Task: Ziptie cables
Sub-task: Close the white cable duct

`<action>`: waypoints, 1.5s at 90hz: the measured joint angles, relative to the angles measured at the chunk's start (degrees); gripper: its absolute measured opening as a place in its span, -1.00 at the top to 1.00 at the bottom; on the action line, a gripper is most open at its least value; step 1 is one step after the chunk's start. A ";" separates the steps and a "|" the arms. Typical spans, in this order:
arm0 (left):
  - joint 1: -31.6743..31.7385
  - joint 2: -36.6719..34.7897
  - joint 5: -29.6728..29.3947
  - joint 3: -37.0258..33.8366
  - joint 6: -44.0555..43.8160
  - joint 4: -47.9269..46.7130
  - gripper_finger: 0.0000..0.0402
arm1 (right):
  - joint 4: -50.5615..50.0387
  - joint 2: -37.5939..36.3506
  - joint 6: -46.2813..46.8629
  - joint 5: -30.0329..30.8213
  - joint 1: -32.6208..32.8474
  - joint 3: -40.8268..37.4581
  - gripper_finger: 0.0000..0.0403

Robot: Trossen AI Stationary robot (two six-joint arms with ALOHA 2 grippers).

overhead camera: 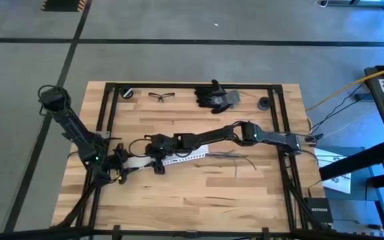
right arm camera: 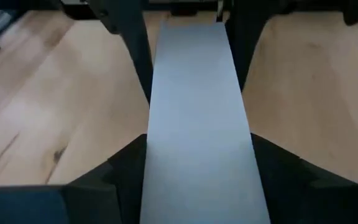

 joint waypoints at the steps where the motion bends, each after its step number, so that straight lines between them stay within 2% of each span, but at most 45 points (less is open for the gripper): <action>1: 0.01 0.02 -0.05 0.00 -0.04 0.02 -0.18 | 0.09 0.00 0.06 0.03 0.00 0.00 -0.04; 22: 0.47 0.51 -1.30 0.00 -0.29 0.34 -0.18 | -1.19 0.12 -0.03 1.26 -0.33 0.30 -0.07; 28: 0.69 0.47 -1.73 0.03 0.05 0.74 -0.18 | -3.12 -0.41 -0.10 0.97 -0.69 0.53 -0.23; 40: 3.16 0.35 -1.53 0.07 0.08 0.67 -0.18 | -13.06 -1.88 -1.96 1.00 -1.54 2.49 -0.61; 52: 7.70 0.42 -0.85 0.07 3.12 0.90 -0.20 | -20.52 -5.13 -5.44 4.31 -3.14 3.32 -0.82; 64: 13.68 0.37 1.01 0.09 9.94 4.86 -0.34 | -26.93 -8.10 -8.53 8.20 -4.57 3.32 -0.87; 77: 18.77 -0.50 8.50 1.88 19.48 6.78 -0.44 | -32.08 -10.41 -10.12 9.67 -6.19 3.28 -0.82; 82: 19.57 -1.36 11.33 4.00 21.95 3.26 -0.45 | -32.99 -10.70 -10.22 9.59 -6.51 3.29 -0.80; 88: 20.03 -2.95 13.27 7.46 22.49 -5.48 -0.45 | -34.43 -10.78 -10.27 9.38 -6.82 3.25 -0.77; 99: 19.54 -6.32 13.54 14.98 19.11 -23.09 -0.46 | -34.37 -10.78 -10.63 8.33 -6.43 2.27 -0.75; 108: 17.89 -8.70 14.20 20.04 15.03 -33.77 -0.46 | -35.20 -10.78 -10.66 7.58 -5.85 2.19 -0.74; 117: 15.24 -10.29 16.75 21.94 8.95 -39.25 -0.46 | -35.13 -10.67 -12.28 6.37 -4.90 2.19 -0.74; 135: 9.29 -10.89 19.75 21.94 -1.51 -40.74 -0.46 | -33.93 -9.86 -15.25 6.39 -2.85 2.14 -0.74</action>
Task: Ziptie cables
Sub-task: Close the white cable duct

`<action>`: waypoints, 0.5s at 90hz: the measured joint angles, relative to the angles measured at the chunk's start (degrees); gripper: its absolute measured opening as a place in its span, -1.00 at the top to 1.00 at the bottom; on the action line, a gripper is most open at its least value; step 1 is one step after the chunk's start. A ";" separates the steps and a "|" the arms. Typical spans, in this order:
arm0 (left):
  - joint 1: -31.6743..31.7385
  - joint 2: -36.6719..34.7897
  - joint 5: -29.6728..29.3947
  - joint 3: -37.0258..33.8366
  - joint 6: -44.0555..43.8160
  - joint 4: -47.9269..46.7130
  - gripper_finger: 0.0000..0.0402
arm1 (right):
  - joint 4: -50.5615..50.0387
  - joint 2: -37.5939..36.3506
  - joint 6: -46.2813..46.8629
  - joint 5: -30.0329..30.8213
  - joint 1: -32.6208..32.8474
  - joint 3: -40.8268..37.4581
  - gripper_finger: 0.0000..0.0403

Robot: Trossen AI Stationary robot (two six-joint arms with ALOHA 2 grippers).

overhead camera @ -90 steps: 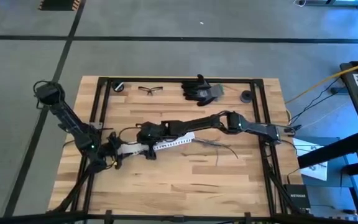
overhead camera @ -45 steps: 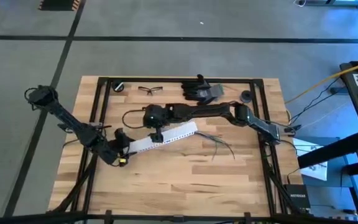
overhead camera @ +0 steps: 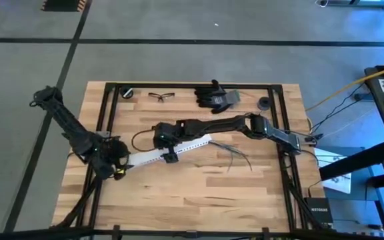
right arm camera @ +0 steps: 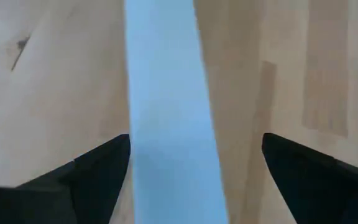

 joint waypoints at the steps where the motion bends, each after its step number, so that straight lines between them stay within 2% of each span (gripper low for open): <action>1: -0.24 -0.01 0.00 0.00 -0.37 0.03 -0.46 | -0.15 0.00 -0.16 -0.02 0.13 -0.01 -0.74; 16: -1.52 -0.62 0.37 0.00 -4.70 -1.86 -0.46 | -2.54 -0.07 -1.55 -3.22 2.37 -0.02 -0.74; 29: -2.21 -0.65 1.56 0.00 -8.82 -4.01 -0.46 | -7.96 -0.02 -1.47 4.03 3.49 0.06 -0.74; 45: -3.24 -0.65 4.70 0.00 -11.82 -4.39 -0.46 | -17.92 -0.37 2.88 7.81 3.22 0.38 -0.74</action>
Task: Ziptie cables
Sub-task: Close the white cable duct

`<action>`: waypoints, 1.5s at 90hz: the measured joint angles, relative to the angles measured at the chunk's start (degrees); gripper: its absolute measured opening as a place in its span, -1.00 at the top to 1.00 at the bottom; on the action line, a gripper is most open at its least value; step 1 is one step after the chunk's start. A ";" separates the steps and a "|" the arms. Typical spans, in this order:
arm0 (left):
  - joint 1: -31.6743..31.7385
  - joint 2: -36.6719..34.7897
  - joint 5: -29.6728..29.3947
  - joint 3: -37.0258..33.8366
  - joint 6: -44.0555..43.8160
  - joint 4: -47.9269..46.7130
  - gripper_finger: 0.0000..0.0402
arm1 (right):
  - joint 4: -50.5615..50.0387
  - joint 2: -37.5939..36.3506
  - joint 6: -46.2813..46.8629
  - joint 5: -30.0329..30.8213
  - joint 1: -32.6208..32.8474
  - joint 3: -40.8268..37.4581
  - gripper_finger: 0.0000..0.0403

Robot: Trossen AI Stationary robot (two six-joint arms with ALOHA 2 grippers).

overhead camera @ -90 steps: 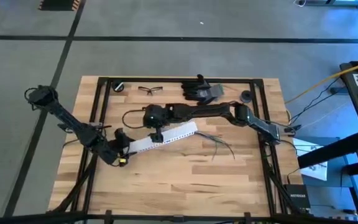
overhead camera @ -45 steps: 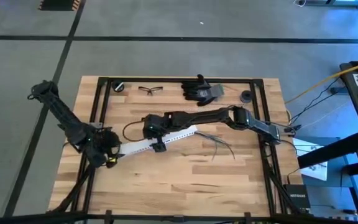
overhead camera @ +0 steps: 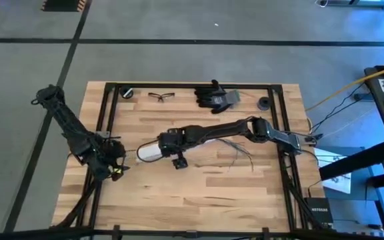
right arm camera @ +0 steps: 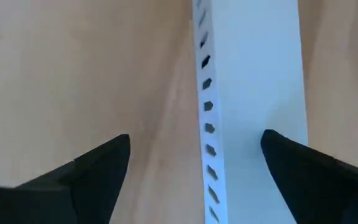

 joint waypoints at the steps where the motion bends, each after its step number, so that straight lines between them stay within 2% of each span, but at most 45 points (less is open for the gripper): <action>1: -0.13 0.00 0.07 0.00 -0.17 -0.01 -0.46 | -0.68 0.00 0.28 0.52 0.01 0.00 -0.74; 10: -1.07 0.02 -0.16 0.00 -1.57 -0.05 -0.46 | -5.68 0.00 1.82 4.87 0.17 -0.03 -0.74; 16: -1.87 0.55 -3.68 -0.21 -1.68 0.29 -0.46 | -7.15 0.00 2.21 5.32 0.08 -0.09 -0.74; 23: -2.66 1.65 -9.28 -1.94 -1.53 3.05 -0.46 | -6.54 0.08 3.00 5.24 0.11 -0.17 -0.74; 38: -1.69 4.49 -10.27 -8.06 -1.28 9.82 -0.46 | -4.01 0.24 3.26 6.13 0.46 -0.26 -0.74; 47: 0.03 5.36 -13.30 -9.98 -1.06 13.31 -0.46 | -2.41 0.33 3.06 6.59 0.41 -0.28 -0.74; 66: 2.16 5.46 -15.06 -13.23 11.72 21.69 -0.46 | -0.98 0.35 1.88 6.68 0.41 -0.35 -0.74; 79: 3.39 5.51 -18.49 -15.37 20.06 29.27 -0.46 | 0.36 0.39 1.57 6.59 0.41 -0.37 -0.74; 92: 4.89 5.51 -19.87 -15.91 23.26 28.20 -0.46 | 0.82 0.39 1.56 6.37 0.41 -0.39 -0.74; 110: 5.20 5.51 -19.68 -15.91 19.76 27.51 -0.46 | 0.96 0.39 1.54 6.31 0.41 -0.39 -0.74; 123: 5.20 5.55 -18.28 -15.91 13.63 24.11 -0.46 | 1.02 0.39 1.52 6.31 0.41 -0.39 -0.74; 135: 5.24 6.42 -21.16 -15.91 14.07 24.06 -0.46 | 1.58 0.42 1.52 6.30 0.41 -0.39 -0.74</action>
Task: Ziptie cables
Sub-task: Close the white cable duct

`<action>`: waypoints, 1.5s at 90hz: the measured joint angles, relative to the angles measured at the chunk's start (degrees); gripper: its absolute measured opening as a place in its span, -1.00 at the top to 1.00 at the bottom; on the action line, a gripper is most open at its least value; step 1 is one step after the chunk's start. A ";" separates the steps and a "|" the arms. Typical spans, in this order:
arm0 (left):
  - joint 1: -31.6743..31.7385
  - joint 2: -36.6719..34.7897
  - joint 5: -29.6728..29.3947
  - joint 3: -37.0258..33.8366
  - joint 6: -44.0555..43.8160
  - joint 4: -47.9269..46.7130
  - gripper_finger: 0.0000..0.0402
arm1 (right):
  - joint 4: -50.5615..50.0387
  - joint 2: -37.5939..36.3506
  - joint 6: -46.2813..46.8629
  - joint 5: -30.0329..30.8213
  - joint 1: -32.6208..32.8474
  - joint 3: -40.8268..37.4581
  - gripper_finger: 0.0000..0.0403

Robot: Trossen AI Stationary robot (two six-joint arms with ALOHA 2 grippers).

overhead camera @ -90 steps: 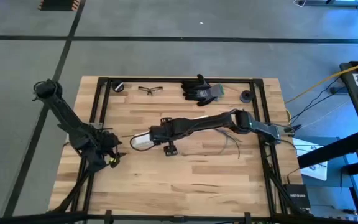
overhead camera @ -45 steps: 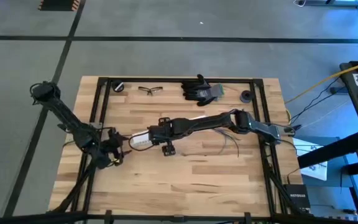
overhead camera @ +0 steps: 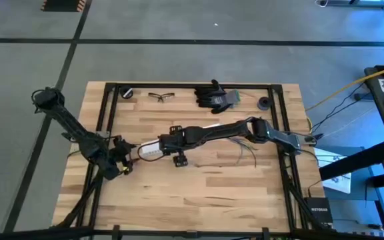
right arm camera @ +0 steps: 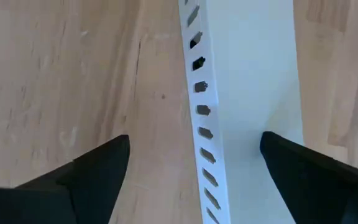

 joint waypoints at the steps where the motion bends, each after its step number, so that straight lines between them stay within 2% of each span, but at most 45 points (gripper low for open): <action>1: 0.00 0.10 -0.29 -0.01 0.23 0.01 -0.46 | 0.06 0.01 0.00 0.00 0.00 0.00 -0.74; 35: 0.58 4.19 -2.70 -0.94 0.28 0.97 -0.46 | 1.40 0.09 -0.02 -0.02 0.02 -0.02 -0.74; 55: 2.60 5.00 -2.75 -6.38 4.33 14.41 -0.45 | 1.50 0.09 -0.07 -0.07 0.02 -0.02 -0.74; 68: 2.67 5.01 -3.81 -6.71 10.20 17.48 -0.40 | 1.39 0.09 -0.06 -0.07 0.04 -0.02 -0.74; 91: 2.64 5.01 -3.78 -6.71 11.24 17.90 -0.19 | 1.37 0.04 -0.02 0.01 0.04 -0.02 -0.74; 113: 2.62 4.99 -3.74 -6.62 11.05 18.37 -0.17 | 1.04 -3.90 -0.25 -0.18 -0.36 -0.26 -0.74; 122: 2.62 4.99 -3.71 -6.62 11.00 18.36 -0.17 | 3.37 -5.90 -0.53 -4.29 -1.41 -0.08 -0.74; 135: 2.59 4.99 -3.56 -6.62 10.92 18.33 -0.17 | 11.15 -5.09 0.53 -12.31 -3.77 -1.85 -0.74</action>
